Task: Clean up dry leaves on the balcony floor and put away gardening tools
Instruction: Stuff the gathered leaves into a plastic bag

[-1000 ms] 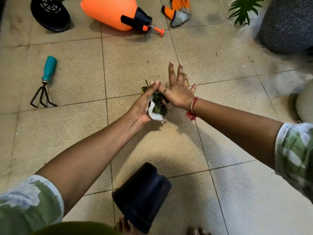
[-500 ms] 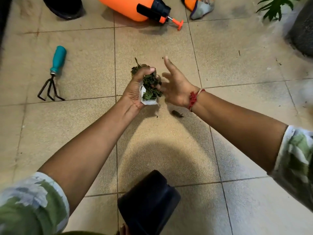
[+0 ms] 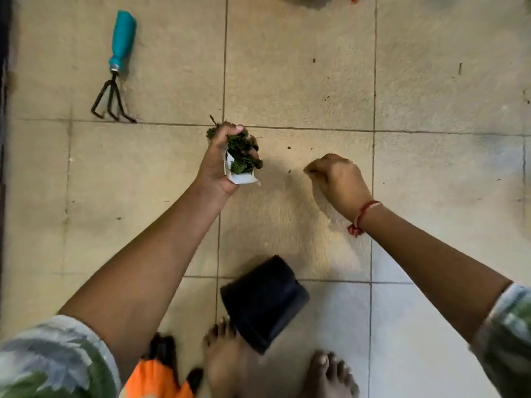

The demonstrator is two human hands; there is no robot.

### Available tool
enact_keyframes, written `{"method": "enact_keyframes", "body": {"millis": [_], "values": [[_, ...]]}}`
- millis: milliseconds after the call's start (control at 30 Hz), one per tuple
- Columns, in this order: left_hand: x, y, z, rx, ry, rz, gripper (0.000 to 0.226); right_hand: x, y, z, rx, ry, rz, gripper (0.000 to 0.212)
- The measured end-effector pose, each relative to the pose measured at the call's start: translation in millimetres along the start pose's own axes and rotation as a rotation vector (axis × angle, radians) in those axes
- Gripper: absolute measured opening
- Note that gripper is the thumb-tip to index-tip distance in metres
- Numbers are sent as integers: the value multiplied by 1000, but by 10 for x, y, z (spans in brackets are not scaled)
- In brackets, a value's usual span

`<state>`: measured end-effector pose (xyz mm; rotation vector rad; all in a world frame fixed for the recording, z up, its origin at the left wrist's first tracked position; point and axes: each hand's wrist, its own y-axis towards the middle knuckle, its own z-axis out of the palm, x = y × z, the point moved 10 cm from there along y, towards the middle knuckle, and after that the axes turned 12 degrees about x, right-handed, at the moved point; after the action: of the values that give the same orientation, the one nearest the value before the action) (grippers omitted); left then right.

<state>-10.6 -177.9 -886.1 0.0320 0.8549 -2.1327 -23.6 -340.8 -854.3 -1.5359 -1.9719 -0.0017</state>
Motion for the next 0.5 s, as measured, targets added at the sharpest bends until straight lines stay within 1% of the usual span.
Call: {"method": "enact_keyframes", "body": {"millis": [67, 133, 167, 233, 300, 367, 400, 467, 500], "values": [[19, -241, 51, -59, 15, 1, 8, 160, -17, -248, -77, 449, 111, 14], [63, -463, 177, -112, 54, -45, 7, 422, -54, -415, -119, 875, 185, 14], [64, -612, 272, -143, 51, -63, 5, 615, -103, -525, -126, 1024, 192, 15], [0, -951, 546, -187, 46, -63, 13, 973, -261, -768, -123, 1196, 187, 15], [-65, -1285, 932, -157, 115, -79, 14, 1253, -468, -1027, -108, 1248, 179, 17], [-102, -1677, 1313, -142, 169, -117, 26, 1511, -736, -1325, -110, 1168, 191, 15], [-98, -1864, 1501, -136, 172, -137, 25, 1618, -890, -1488, -128, 1124, 208, 15], [-86, -2175, 1783, -154, 170, -159, 10, 1773, -1192, -1756, -167, 1067, 237, 22], [-107, -2323, 1925, -156, 147, -144, 6, 1857, -1354, -1899, -170, 1017, 252, 25]]}}
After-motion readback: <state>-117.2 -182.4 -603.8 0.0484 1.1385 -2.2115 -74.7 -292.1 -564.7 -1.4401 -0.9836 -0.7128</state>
